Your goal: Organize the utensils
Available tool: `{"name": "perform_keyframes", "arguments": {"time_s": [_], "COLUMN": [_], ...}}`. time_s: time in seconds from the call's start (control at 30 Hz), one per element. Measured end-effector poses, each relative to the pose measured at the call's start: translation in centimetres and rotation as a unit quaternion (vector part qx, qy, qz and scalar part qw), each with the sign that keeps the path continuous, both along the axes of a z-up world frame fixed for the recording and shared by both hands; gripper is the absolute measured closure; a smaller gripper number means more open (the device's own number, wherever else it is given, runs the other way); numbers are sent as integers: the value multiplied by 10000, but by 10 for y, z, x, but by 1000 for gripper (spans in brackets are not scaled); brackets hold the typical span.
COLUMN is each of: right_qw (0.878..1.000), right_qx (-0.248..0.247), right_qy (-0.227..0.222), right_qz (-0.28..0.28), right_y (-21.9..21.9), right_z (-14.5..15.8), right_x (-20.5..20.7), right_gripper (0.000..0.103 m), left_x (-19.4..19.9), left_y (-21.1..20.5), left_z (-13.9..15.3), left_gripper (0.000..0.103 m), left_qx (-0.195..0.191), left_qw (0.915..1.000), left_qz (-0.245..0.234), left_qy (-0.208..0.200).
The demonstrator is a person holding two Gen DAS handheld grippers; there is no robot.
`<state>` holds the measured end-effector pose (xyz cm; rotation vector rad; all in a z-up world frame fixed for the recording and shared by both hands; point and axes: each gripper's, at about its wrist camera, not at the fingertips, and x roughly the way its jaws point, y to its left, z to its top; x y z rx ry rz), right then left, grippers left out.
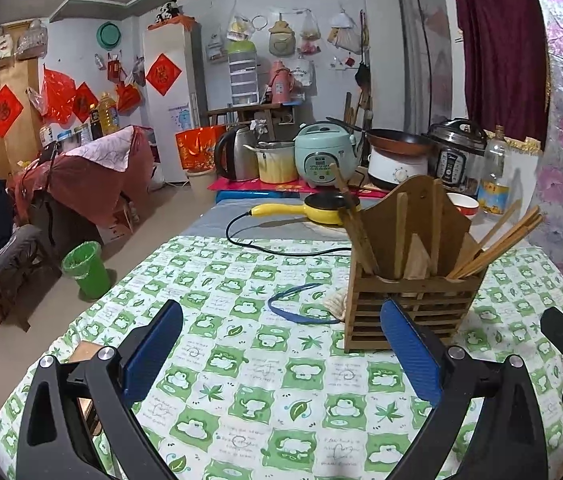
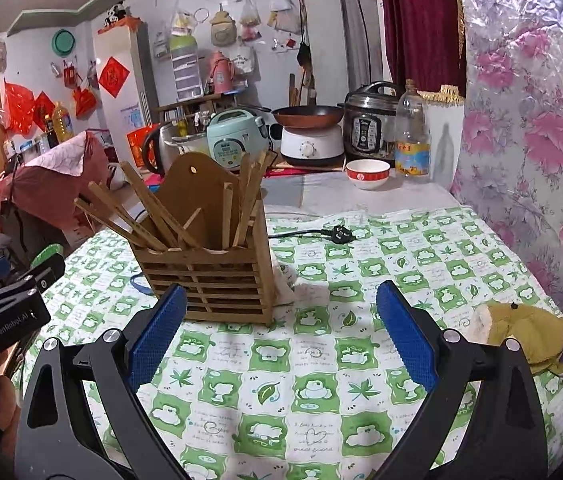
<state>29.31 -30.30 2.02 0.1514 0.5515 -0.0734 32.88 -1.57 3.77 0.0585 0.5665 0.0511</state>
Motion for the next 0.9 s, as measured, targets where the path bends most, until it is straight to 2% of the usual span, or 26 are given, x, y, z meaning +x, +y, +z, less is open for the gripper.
{"name": "perform_keyframes", "arguments": {"time_s": [0.27,0.57,0.9], "right_qw": [9993,9990,9998], "right_qx": [-352,-434,-152], "right_qy": [-96,15,57], "right_qz": [49,-55,-115], "right_y": [17,18,7], "right_z": [2,-8,-7], "right_x": [-9,-13,-13], "right_gripper": [8,8,7], "left_x": [-19,-22,-24], "left_y": [-5,9,6], "left_z": [-1,-3,-5], "left_gripper": [6,6,6], "left_qx": [292,156,217], "left_qw": [9995,9997,9997], "left_qz": [-27,116,122], "left_qy": [-116,-123,-62]}}
